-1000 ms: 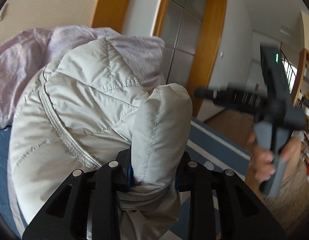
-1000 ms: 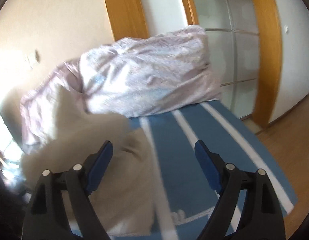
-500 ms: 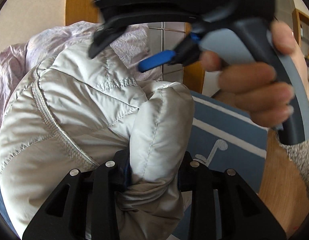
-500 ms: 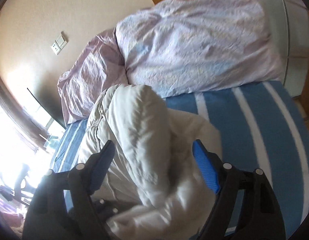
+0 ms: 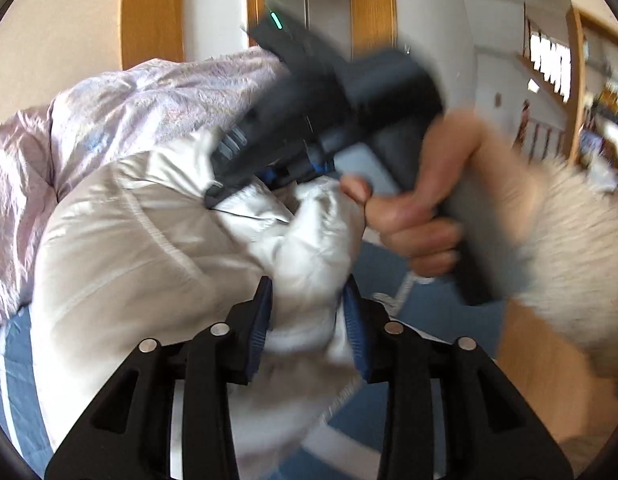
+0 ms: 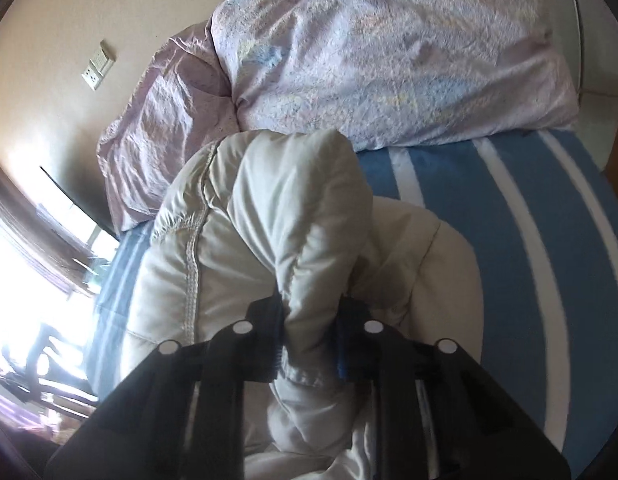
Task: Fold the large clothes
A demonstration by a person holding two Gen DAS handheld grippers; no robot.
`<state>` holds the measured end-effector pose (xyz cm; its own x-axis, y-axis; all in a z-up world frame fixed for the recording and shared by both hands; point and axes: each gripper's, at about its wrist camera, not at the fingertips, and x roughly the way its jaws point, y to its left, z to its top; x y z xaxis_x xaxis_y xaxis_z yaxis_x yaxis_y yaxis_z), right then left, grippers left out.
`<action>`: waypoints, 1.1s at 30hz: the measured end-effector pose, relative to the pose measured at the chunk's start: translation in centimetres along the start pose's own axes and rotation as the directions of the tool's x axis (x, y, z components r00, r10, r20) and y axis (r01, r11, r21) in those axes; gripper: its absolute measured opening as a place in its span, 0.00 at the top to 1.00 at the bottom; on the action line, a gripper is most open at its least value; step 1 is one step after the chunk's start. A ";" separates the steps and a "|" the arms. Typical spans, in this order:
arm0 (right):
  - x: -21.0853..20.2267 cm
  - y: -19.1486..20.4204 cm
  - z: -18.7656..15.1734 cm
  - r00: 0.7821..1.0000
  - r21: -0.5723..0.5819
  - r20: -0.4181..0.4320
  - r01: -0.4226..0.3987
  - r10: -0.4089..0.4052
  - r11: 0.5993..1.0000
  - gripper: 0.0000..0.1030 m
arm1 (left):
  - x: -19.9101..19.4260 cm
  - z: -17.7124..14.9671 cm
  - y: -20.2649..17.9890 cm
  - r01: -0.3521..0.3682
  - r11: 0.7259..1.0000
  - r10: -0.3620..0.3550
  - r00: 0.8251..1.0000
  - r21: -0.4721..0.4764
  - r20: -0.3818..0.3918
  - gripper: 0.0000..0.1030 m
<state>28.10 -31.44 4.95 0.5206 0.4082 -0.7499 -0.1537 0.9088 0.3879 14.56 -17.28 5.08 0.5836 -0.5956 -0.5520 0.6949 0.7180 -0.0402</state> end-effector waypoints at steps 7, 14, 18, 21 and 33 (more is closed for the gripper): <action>-0.4 -0.5 -0.9 0.998 -0.020 0.035 0.049 -0.049 0.999 0.82 | -7.1 3.2 11.2 -0.085 0.966 0.116 0.986 -0.244 0.116 0.54; -0.5 -0.2 -1.3 0.996 -0.049 0.051 0.079 -0.077 0.996 0.82 | -2.9 4.3 18.2 -0.183 0.922 0.202 0.979 -0.341 0.019 0.54; -0.4 -0.1 -1.4 0.995 -0.062 0.057 0.091 -0.087 0.994 0.81 | -0.5 4.2 18.3 -0.184 0.919 0.188 0.982 -0.350 -0.023 0.54; -0.4 -0.2 -1.5 0.994 -0.066 0.063 0.096 -0.092 0.993 0.81 | 0.8 3.9 17.7 -0.201 0.924 0.196 0.979 -0.326 -0.049 0.54; 0.4 -1.4 -2.2 0.993 -0.059 0.076 0.094 -0.089 0.994 0.79 | 4.7 2.9 16.7 -0.279 0.925 0.245 0.957 -0.257 -0.156 0.54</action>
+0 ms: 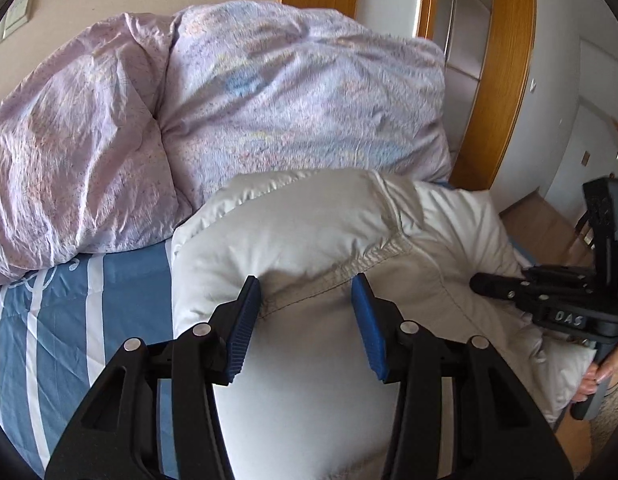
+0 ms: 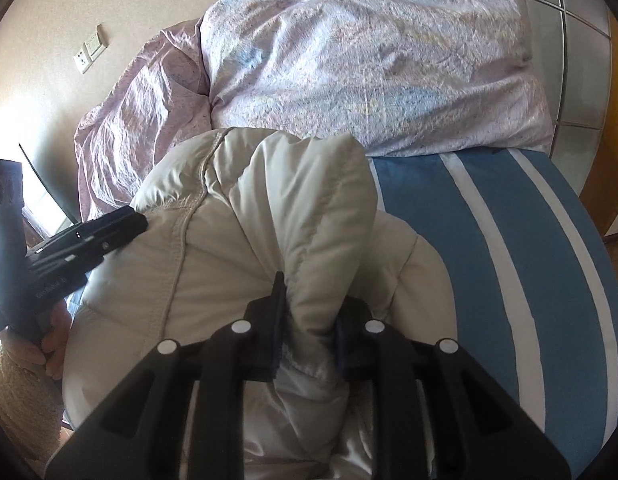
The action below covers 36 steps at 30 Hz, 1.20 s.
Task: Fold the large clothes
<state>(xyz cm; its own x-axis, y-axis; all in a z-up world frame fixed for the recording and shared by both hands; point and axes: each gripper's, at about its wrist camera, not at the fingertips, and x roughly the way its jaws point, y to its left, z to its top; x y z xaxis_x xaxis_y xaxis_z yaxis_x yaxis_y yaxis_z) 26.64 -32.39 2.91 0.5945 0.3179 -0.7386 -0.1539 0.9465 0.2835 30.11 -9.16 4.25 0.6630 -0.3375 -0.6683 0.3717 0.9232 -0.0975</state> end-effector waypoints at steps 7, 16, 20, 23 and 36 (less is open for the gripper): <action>0.8 -1.2 -1.1 1.000 0.024 0.017 -0.023 0.022 0.999 0.78 | 1.2 -0.8 -0.6 -0.022 1.000 0.022 1.000 0.006 -0.014 0.53; 1.8 -2.5 -2.1 0.998 0.055 0.039 -0.047 0.045 0.997 0.74 | 2.6 -1.6 -1.2 -0.041 0.999 0.041 0.999 0.003 -0.007 0.53; 2.1 -3.1 -2.5 0.997 0.076 0.052 -0.065 0.061 0.995 0.73 | 3.2 -1.9 -1.5 -0.055 0.998 0.055 0.998 0.014 -0.001 0.52; 2.4 -3.5 -2.8 0.996 0.094 0.058 -0.079 0.074 0.992 0.73 | 3.6 -2.1 -1.7 -0.065 0.998 0.065 0.998 0.021 0.002 0.52; 2.5 -4.3 -2.9 0.996 0.152 0.052 -0.077 0.069 0.985 0.70 | 4.7 -2.3 -2.2 -0.104 0.994 0.104 0.994 0.030 0.013 0.51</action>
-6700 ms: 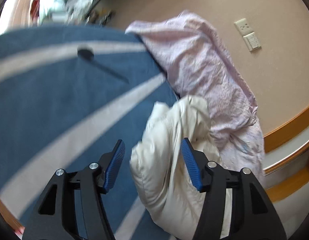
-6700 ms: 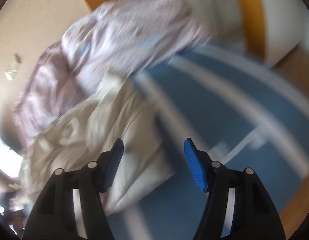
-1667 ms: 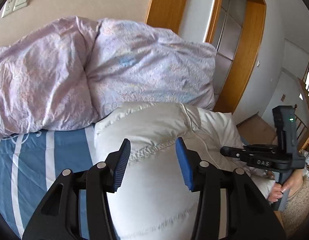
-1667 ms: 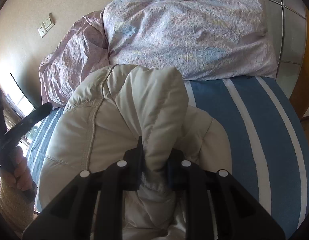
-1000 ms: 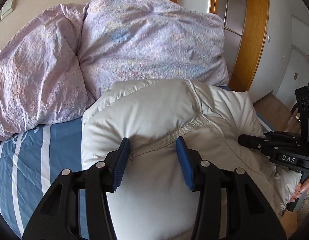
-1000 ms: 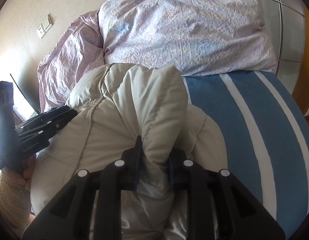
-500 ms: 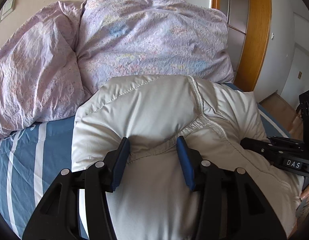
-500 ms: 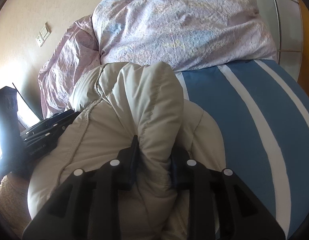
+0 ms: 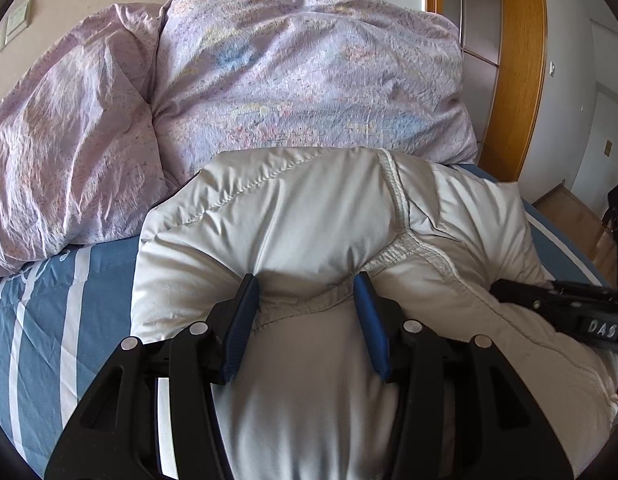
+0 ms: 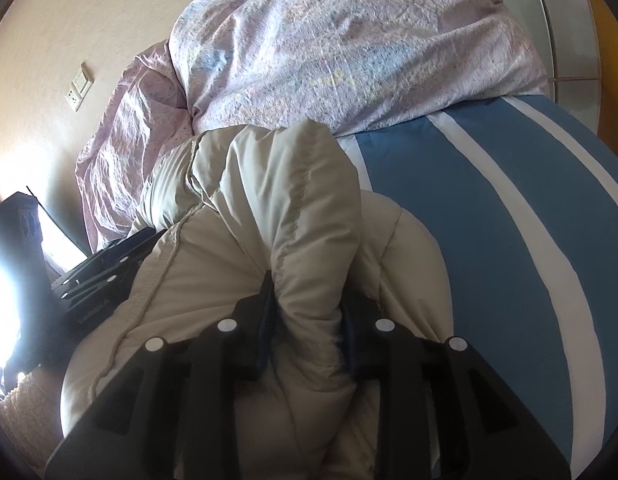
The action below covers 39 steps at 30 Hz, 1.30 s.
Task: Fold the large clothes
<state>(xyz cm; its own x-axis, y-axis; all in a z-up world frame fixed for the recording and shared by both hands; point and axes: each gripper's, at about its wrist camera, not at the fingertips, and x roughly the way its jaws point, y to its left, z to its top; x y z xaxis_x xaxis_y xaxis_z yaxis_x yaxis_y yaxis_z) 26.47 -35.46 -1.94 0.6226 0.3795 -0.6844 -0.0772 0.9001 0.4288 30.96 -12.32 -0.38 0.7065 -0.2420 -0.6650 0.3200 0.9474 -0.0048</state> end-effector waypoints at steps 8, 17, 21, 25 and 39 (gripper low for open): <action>-4.3 0.3 3.9 0.994 0.110 0.067 0.081 -0.088 0.991 0.51 | -0.3 0.1 -0.1 -0.012 1.000 0.012 1.000 0.002 0.001 0.50; 0.3 1.7 4.9 0.983 0.088 -0.042 0.181 -0.177 0.980 0.65 | -0.2 0.1 -0.2 -0.023 1.000 0.023 1.000 0.008 0.002 0.50; 1.7 1.0 3.6 0.974 0.081 -0.037 0.224 -0.222 0.971 0.70 | -0.2 0.1 -0.5 -0.032 0.999 0.032 0.999 0.023 0.005 0.50; 2.8 0.9 2.3 0.966 0.053 -0.004 0.257 -0.257 0.965 0.69 | -0.1 0.1 -0.8 -0.046 0.998 0.046 0.999 0.036 0.005 0.50; 3.1 -0.2 2.1 0.969 0.073 0.028 0.242 -0.245 0.968 0.65 | 0.5 -0.1 -2.0 -0.107 0.991 0.107 0.994 0.075 0.006 0.50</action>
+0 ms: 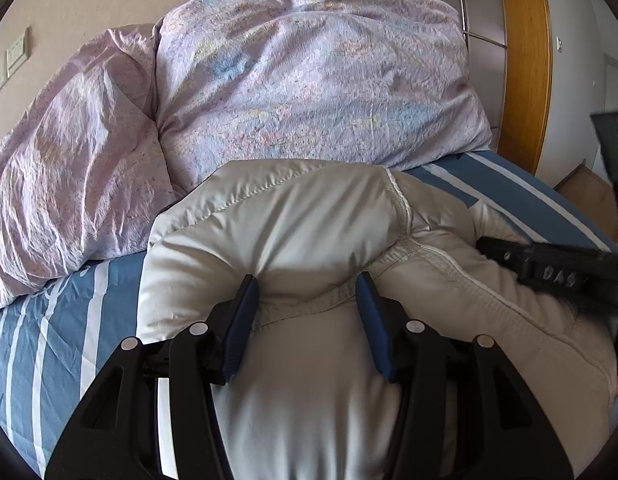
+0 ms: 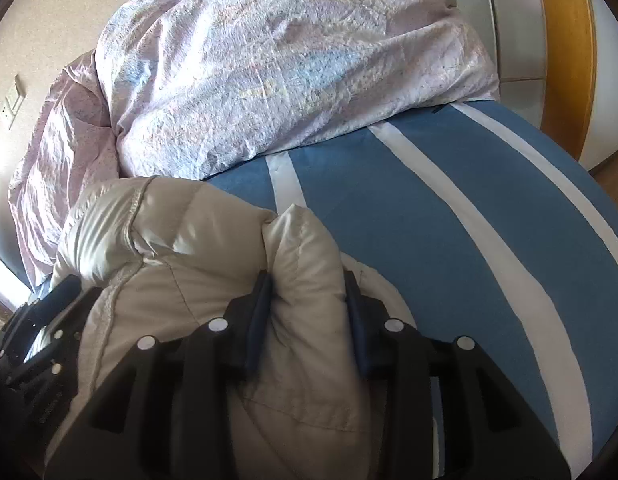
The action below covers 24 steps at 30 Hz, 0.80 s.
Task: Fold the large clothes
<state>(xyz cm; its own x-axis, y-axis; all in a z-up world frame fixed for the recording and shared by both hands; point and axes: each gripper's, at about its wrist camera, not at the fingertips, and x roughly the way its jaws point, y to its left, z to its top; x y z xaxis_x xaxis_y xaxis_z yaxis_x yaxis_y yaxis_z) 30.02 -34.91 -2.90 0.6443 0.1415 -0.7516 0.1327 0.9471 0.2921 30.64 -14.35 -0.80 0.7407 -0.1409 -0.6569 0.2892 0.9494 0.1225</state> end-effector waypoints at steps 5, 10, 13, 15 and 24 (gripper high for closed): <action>-7.5 0.8 0.3 0.988 -0.017 0.151 0.006 -0.003 1.000 0.60 | 0.0 0.0 0.1 -0.001 1.000 0.001 1.000 0.003 -0.001 0.50; -8.5 3.5 -2.6 0.995 -0.128 0.085 -0.037 0.048 0.991 0.60 | -0.1 0.0 0.0 -0.002 1.000 0.002 1.000 0.002 0.002 0.50; -6.6 3.4 -4.1 0.998 -0.143 0.061 -0.007 0.016 0.990 0.62 | -0.1 0.0 0.0 -0.003 1.000 0.003 1.000 0.001 0.004 0.49; -5.7 3.6 -4.9 0.998 -0.165 0.068 0.019 -0.008 0.986 0.62 | -0.1 0.0 -0.1 -0.010 1.000 0.010 1.000 0.006 0.006 0.49; -4.3 4.1 -6.3 0.992 -0.209 0.108 0.079 -0.057 0.975 0.62 | -0.2 0.0 -0.5 -0.038 0.999 0.038 0.999 0.021 0.011 0.49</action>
<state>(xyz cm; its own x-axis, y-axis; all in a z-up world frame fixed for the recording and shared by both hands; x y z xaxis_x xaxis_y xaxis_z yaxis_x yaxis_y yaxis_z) 23.03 -29.84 -2.24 0.7134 0.0551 -0.6986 0.0231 0.9945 0.1021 30.39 -14.83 -0.73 0.7578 -0.1081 -0.6434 0.2736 0.9479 0.1630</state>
